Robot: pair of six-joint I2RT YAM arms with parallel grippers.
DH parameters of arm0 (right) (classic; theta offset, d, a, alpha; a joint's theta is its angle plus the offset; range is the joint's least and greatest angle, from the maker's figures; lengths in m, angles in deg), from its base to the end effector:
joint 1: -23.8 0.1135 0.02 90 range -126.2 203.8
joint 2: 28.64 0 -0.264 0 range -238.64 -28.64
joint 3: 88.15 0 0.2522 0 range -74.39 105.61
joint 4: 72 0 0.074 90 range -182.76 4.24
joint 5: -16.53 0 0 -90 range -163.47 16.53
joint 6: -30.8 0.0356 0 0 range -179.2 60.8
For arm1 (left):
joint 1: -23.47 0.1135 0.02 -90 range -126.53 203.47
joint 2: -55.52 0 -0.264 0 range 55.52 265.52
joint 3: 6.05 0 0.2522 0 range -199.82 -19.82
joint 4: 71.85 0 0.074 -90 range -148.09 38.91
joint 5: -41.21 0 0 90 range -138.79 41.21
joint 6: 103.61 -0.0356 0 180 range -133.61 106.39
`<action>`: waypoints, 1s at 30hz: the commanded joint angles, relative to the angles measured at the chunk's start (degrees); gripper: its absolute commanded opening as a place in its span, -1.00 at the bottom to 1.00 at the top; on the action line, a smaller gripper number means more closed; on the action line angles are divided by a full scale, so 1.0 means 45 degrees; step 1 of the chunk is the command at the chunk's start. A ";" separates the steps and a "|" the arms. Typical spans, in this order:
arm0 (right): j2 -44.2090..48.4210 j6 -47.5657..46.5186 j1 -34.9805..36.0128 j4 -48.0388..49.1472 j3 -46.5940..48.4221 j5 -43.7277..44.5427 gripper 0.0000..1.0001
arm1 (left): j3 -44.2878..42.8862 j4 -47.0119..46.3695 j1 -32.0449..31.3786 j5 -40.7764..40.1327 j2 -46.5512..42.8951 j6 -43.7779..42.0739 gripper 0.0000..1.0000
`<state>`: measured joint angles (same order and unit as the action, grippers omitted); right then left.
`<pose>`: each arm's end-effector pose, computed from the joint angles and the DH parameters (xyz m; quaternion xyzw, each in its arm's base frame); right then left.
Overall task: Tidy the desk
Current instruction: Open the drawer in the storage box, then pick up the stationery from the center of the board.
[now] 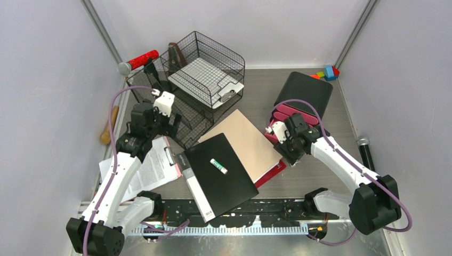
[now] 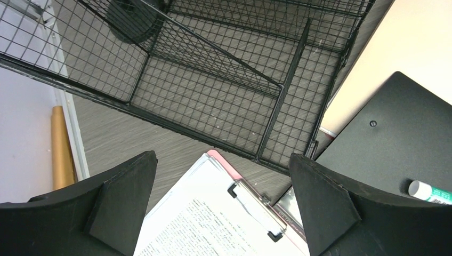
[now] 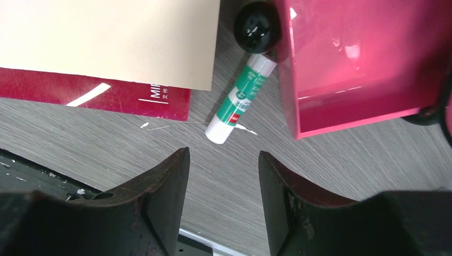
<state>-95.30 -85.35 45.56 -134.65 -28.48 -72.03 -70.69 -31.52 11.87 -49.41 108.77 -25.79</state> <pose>0.1897 0.0747 0.2225 -0.3976 0.9003 -0.0191 0.1761 0.2011 -0.0409 0.3218 0.1748 0.8434 0.0072 0.5080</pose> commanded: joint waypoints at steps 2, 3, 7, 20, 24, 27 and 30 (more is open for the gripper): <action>-0.0244 0.0161 -0.0098 0.0513 -0.0333 -0.0702 0.11 | 0.0108 -0.0537 0.0062 0.0607 -0.0273 0.0052 0.98; -0.0349 0.0161 -0.0106 0.0634 -0.0365 -0.0676 0.11 | 0.0113 -0.0538 0.0070 0.0639 -0.0299 0.0054 0.98; -0.0812 0.0095 -0.0142 0.1107 -0.0604 -0.0488 0.09 | 0.0096 -0.0469 0.0070 0.0736 -0.0361 0.0081 0.98; -0.2542 -0.0270 -0.0360 0.2067 -0.0837 -0.0357 -0.15 | -0.0177 -0.0091 0.0075 0.0758 -0.0690 0.0101 0.98; -0.2670 -0.0362 -0.0363 0.1917 -0.0847 -0.0357 -0.32 | -0.0217 -0.0045 0.0068 0.0783 -0.0733 0.0091 0.98; -0.2659 -0.0418 -0.0365 0.1581 -0.0646 -0.0465 -0.48 | -0.0237 -0.0044 0.0062 0.0783 -0.0778 0.0060 0.98; -0.2428 -0.0467 -0.0374 0.0793 -0.0284 -0.0508 -0.61 | -0.0310 0.0030 0.0068 0.0782 -0.0836 0.0053 0.98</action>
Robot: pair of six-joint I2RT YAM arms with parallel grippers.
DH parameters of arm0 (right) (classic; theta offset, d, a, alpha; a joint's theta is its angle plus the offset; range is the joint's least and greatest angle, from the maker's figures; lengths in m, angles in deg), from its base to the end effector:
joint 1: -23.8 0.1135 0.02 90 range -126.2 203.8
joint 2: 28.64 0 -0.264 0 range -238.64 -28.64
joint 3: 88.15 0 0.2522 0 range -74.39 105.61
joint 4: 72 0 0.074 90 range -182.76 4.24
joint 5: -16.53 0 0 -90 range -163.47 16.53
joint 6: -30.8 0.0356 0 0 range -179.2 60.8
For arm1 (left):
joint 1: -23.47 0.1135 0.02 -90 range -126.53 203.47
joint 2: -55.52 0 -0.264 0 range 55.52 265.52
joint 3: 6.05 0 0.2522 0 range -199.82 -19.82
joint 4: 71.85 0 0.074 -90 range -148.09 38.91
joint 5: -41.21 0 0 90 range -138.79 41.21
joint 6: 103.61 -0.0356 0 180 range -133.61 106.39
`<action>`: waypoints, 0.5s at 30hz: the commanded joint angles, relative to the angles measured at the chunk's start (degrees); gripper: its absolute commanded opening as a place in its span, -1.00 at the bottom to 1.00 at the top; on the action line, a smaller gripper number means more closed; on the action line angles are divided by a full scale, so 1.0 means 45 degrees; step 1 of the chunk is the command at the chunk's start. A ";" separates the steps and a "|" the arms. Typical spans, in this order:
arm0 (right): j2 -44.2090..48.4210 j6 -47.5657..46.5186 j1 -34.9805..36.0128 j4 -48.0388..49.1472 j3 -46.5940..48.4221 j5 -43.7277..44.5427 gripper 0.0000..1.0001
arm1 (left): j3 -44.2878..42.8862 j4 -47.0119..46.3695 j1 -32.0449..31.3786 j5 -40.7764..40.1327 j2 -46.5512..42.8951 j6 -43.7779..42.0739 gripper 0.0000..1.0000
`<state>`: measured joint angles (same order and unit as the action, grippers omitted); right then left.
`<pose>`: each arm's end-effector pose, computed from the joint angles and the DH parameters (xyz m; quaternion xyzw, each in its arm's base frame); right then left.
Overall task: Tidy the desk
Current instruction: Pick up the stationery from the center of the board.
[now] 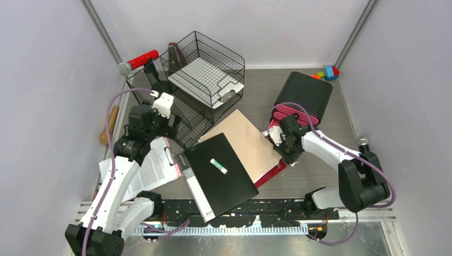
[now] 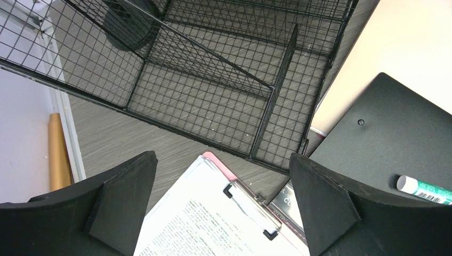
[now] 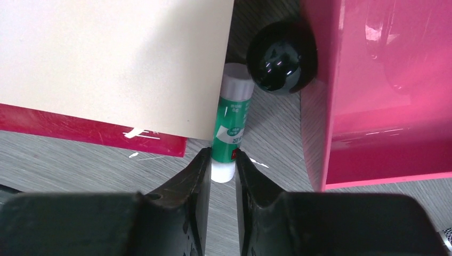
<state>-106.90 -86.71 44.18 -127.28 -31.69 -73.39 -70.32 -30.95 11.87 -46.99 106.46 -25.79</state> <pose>0.2109 0.0783 0.1715 -0.4032 0.9082 -0.0077 0.1122 0.1920 -0.0405 0.3259 0.1841 0.8351 -0.0108 0.5182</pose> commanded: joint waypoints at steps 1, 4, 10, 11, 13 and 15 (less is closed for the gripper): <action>0.0275 -0.0161 -0.0062 -0.1043 0.0652 -0.0209 -0.62 | -0.0425 -0.0076 0.0073 0.0271 -0.0338 0.0069 0.98; 0.1127 -0.0124 -0.0063 -0.2059 0.1230 -0.0212 -0.68 | -0.0476 -0.0035 0.0067 0.0401 -0.0418 0.0126 0.98; 0.2464 -0.0322 -0.0065 -0.2991 0.2547 0.0984 -0.70 | -0.0478 0.0002 0.0073 0.0725 -0.0724 0.0229 0.98; 0.2541 -0.0481 -0.0059 -0.3008 0.2778 0.1119 -0.70 | -0.0477 -0.0005 0.0074 0.0795 -0.0786 0.0228 0.98; 0.2378 -0.0698 -0.0069 -0.3001 0.3107 0.1446 -0.70 | -0.0459 -0.0014 0.0068 0.0909 -0.0934 0.0258 0.98; 0.2035 -0.0781 -0.0075 -0.3049 0.3404 0.1631 -0.71 | -0.0438 -0.0014 0.0073 0.1078 -0.1089 0.0313 0.98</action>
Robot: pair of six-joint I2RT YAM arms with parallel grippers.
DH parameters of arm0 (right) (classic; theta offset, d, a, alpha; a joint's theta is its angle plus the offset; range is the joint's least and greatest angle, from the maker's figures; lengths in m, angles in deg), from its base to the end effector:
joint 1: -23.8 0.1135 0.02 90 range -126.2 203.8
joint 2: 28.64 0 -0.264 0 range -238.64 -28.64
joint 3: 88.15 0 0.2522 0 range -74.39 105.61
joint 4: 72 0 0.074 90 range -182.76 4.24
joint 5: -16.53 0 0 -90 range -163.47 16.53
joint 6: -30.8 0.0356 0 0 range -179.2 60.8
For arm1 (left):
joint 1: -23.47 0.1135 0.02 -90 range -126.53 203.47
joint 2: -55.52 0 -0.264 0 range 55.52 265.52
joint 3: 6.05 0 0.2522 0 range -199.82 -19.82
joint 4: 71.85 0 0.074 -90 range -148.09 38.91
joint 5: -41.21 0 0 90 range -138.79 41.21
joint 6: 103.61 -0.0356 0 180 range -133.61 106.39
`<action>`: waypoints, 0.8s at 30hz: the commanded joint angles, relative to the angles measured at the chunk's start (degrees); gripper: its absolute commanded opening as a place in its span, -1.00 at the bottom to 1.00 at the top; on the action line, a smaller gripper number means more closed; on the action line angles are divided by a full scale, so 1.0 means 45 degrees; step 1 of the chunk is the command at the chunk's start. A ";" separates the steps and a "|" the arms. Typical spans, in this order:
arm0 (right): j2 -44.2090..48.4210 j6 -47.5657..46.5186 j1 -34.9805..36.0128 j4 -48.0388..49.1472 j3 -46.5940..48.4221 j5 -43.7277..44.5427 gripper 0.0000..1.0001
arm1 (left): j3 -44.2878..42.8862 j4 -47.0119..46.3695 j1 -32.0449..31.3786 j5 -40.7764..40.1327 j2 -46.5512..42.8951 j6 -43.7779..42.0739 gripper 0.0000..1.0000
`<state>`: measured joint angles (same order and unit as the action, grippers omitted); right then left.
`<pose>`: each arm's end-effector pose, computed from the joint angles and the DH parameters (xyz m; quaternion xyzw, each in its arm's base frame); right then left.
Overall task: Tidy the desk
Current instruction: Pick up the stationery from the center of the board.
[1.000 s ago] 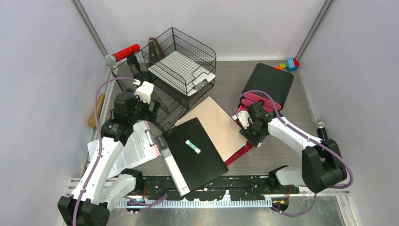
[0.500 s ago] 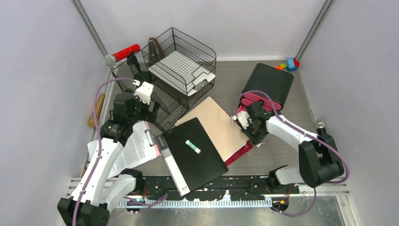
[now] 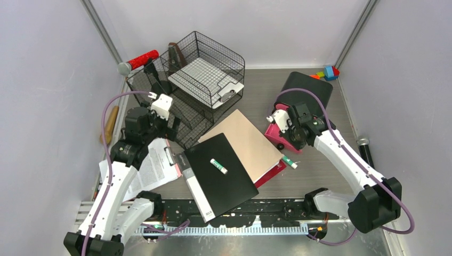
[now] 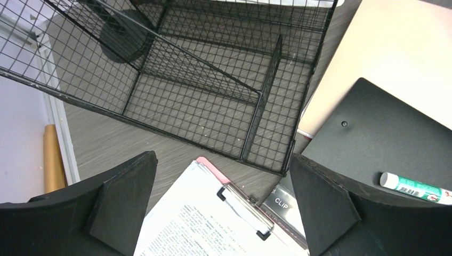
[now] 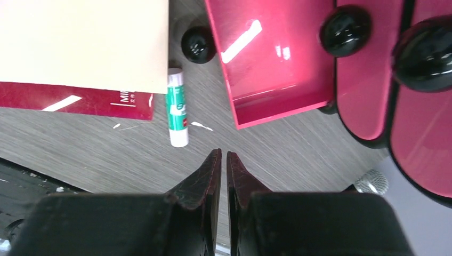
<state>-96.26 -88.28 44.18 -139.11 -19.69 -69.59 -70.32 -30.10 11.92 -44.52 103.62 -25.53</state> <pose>0.2031 0.0729 0.2611 -0.4028 0.8913 -0.0486 0.2024 0.1804 -0.0396 0.3330 0.1914 0.8238 -0.0298 0.5328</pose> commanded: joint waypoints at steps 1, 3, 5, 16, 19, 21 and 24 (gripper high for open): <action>-0.0445 -0.0442 -0.0076 -0.0475 0.0883 0.0687 -0.70 | -0.0453 -0.0204 0.0062 0.0583 -0.0513 0.0268 0.98; -0.0732 -0.0441 -0.0076 -0.0652 0.0930 0.0350 -0.65 | -0.0485 -0.0187 0.0067 0.0645 -0.0608 0.0291 0.98; -0.0933 -0.0369 -0.0076 -0.0662 0.0697 0.0029 -0.50 | -0.0482 -0.0201 0.0057 0.0696 -0.0626 0.0288 0.98; -0.1098 -0.0128 -0.0076 0.1180 -0.1869 -0.0911 0.07 | -0.0254 -0.0165 0.0064 0.1144 -0.0461 0.0302 0.98; -0.1504 -0.0183 -0.0076 0.1847 -0.2301 -0.1169 0.08 | -0.0134 -0.0239 0.0067 0.1140 -0.0527 0.0279 0.98; -0.1845 -0.0240 -0.0076 0.2300 -0.2573 -0.1074 0.08 | -0.0087 -0.0252 0.0066 0.1160 -0.0541 0.0270 0.98; -0.2457 -0.0327 -0.0076 0.2793 -0.2814 -0.0990 0.07 | -0.0067 -0.0262 0.0077 0.1223 -0.0542 0.0278 0.98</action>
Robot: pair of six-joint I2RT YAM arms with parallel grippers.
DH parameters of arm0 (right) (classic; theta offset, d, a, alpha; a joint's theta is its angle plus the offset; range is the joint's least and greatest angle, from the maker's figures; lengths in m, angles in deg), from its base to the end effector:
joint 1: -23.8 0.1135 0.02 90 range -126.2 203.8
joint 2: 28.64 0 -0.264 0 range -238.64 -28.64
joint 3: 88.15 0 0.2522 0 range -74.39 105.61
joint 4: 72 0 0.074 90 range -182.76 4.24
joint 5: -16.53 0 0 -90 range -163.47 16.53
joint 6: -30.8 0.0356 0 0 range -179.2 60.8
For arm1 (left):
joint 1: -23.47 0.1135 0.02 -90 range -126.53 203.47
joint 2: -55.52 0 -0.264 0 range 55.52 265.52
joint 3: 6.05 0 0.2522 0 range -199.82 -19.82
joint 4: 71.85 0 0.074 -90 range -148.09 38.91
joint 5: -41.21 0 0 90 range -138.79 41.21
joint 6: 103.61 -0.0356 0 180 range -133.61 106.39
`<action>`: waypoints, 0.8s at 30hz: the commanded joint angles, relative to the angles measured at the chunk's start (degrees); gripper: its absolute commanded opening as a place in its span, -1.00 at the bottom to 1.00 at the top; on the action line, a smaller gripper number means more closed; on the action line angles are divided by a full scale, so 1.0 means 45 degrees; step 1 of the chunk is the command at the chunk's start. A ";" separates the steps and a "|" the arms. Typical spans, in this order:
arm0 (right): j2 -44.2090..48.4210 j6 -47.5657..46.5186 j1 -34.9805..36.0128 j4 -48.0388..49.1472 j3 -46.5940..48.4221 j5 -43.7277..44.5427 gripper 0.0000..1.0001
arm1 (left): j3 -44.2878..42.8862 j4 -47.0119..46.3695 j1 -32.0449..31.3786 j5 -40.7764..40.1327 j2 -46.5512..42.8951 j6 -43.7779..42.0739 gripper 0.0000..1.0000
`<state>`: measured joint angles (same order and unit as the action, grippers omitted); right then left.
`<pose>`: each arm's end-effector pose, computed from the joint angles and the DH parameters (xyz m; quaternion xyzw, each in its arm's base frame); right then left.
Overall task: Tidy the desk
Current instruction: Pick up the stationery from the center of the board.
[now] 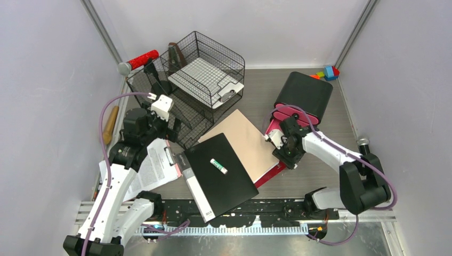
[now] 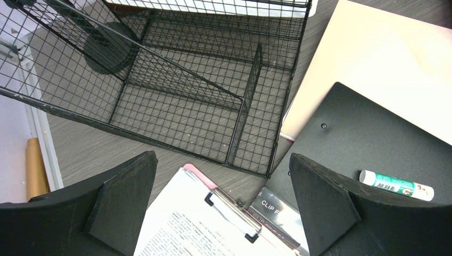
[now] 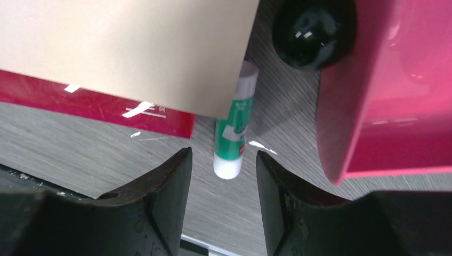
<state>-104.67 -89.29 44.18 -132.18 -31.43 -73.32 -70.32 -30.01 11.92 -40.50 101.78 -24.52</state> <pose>0.2009 0.0745 0.1785 -0.4244 0.9008 -0.0091 0.0911 0.1726 -0.0405 0.3381 0.2014 0.8120 -0.0636 0.5441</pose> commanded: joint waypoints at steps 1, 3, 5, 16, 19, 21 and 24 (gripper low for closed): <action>-0.0694 -0.0107 -0.0076 0.1452 -0.0238 -0.0137 0.03 | -0.0067 -0.0282 0.0068 0.0342 -0.0135 0.0072 0.98; -0.1016 -0.0128 -0.0076 0.1606 -0.0260 -0.0103 -0.09 | -0.0056 -0.0282 0.0081 0.0369 -0.0160 0.0068 0.98; -0.1230 -0.0140 -0.0076 0.1594 -0.0266 -0.0075 -0.31 | -0.0047 -0.0292 0.0086 0.0364 -0.0179 0.0064 0.98; 0.1023 -0.0650 -0.0100 -0.0972 -0.0311 0.1296 -0.83 | 0.0094 -0.0339 0.0082 0.0495 -0.0328 0.0044 0.98; 0.2203 -0.0476 -0.0101 -0.1773 0.0403 0.1187 -0.83 | 0.0090 -0.0360 0.0086 0.0549 -0.0280 0.0034 0.98; 0.2649 -0.0347 -0.0096 -0.2129 0.0948 0.1014 -0.83 | 0.0108 -0.0370 0.0086 0.0540 -0.0259 0.0038 0.98; 0.2716 -0.0260 -0.0098 -0.2145 0.1670 0.0889 -0.81 | 0.0128 -0.0362 0.0070 0.0559 -0.0242 0.0009 0.98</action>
<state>-93.98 -90.93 43.90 -139.70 -29.72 -69.17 -70.12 -30.03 11.96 -39.16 101.15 -24.52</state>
